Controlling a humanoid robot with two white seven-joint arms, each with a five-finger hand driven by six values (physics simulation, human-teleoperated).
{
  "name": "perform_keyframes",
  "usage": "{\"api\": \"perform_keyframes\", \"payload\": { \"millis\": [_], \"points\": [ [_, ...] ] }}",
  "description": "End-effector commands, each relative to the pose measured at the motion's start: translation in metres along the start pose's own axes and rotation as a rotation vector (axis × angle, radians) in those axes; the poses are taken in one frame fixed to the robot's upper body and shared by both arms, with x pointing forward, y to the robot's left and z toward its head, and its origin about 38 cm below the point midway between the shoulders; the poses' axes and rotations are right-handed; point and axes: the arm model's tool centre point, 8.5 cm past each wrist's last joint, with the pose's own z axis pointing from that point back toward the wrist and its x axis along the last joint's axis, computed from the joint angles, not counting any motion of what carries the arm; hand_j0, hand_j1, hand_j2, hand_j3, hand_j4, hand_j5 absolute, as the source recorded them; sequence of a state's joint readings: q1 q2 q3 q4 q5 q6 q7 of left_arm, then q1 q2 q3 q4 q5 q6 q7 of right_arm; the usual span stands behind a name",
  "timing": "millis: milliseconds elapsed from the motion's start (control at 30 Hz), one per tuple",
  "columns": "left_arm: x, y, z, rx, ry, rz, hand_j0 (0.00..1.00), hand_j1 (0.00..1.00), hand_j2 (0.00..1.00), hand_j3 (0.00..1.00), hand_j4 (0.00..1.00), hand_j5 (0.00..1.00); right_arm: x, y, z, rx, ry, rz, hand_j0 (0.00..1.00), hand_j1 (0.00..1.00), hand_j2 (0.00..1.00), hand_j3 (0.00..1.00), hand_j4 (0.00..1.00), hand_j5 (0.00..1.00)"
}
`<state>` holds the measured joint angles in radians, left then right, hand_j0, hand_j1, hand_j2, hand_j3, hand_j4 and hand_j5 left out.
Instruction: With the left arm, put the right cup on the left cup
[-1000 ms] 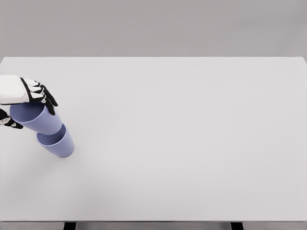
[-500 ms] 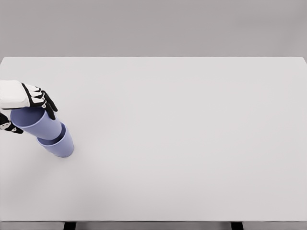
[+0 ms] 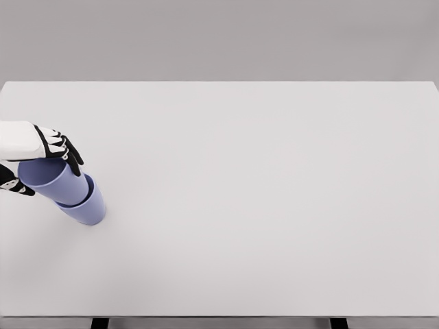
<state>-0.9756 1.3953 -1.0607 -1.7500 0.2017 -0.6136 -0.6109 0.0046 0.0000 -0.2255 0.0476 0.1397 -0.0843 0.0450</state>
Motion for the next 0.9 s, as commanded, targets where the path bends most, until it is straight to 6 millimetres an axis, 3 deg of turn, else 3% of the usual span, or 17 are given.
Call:
{"api": "perform_keyframes", "payload": {
  "millis": [0,867],
  "points": [
    [0.0001,0.0009,0.0005,0.005,0.001,0.004,0.54,0.54,0.54,0.54,0.54,0.54,0.0,0.0001,0.0,0.001,0.0,0.0,1.0,1.0,1.0,1.0,1.0,1.0],
    [0.0005,0.0009,-0.0077,-0.001,-0.013,-0.009,0.55,0.55,0.55,0.55,0.55,0.55,0.001,0.0002,-0.0001,0.001,-0.002,0.0,1.0,1.0,1.0,1.0,1.0,1.0]
  ]
}}
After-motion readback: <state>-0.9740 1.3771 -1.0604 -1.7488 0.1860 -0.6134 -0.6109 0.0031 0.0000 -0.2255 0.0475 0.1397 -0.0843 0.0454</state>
